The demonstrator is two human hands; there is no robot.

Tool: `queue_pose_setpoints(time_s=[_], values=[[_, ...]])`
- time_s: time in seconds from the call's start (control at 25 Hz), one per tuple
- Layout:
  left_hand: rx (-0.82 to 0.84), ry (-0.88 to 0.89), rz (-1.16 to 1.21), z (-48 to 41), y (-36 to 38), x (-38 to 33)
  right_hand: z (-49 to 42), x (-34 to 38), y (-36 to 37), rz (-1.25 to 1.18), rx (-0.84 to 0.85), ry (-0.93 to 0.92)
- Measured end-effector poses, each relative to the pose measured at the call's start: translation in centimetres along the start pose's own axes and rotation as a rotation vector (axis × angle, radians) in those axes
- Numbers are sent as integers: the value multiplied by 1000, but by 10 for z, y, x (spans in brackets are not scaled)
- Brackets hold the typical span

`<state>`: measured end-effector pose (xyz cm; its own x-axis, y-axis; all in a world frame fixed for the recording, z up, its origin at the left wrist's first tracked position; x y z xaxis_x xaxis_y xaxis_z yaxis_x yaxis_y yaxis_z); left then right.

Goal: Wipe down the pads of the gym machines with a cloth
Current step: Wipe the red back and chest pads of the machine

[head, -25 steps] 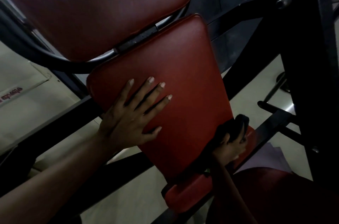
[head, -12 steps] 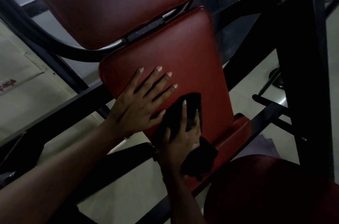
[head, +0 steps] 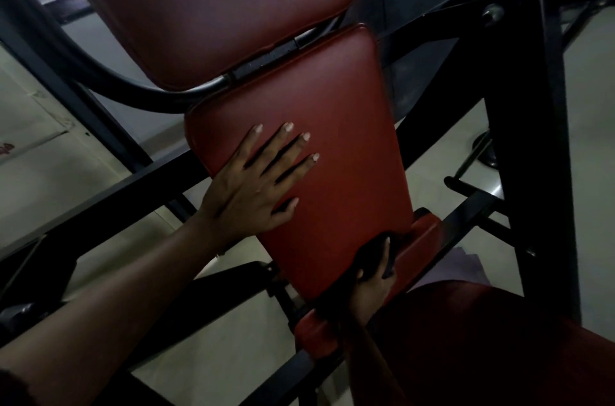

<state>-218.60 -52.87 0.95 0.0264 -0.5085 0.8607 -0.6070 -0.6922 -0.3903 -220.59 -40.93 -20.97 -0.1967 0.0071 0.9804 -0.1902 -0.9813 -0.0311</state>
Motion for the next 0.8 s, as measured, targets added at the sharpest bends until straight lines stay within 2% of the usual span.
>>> queue_pose_setpoints(time_s=[0.12,0.24,0.36,0.48,0.6,0.68,0.8], values=[[0,-40,63,-2,-4,-1,-4,12,-26,-146,38,-45],[22,-240,266,16,-19,-22,-3,61,-43,-220,133,-362],[-8,-647,523,49,-39,-55,-3,133,-40,-183,275,-766],[-190,-1118,924,56,-50,-74,2,200,-20,-64,369,-930],[-342,-1422,1315,45,-45,-81,10,224,5,257,300,-1223],[-440,-1491,1493,39,-33,-86,9,212,15,439,261,-1400],[-575,-1430,1605,32,-12,-95,-2,181,10,549,336,-1694]])
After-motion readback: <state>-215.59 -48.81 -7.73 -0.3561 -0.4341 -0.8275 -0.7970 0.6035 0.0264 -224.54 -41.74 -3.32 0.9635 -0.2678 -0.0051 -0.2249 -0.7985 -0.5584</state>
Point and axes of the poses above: each hand's wrist, its own z-axis away from the middle knuckle, its own y-axis out of the palm, x = y × z, the point moved 1 cm from there along -z, towards the middle knuckle, and after that the axes turned 3 degrees about -z, right-handed, at the moved point
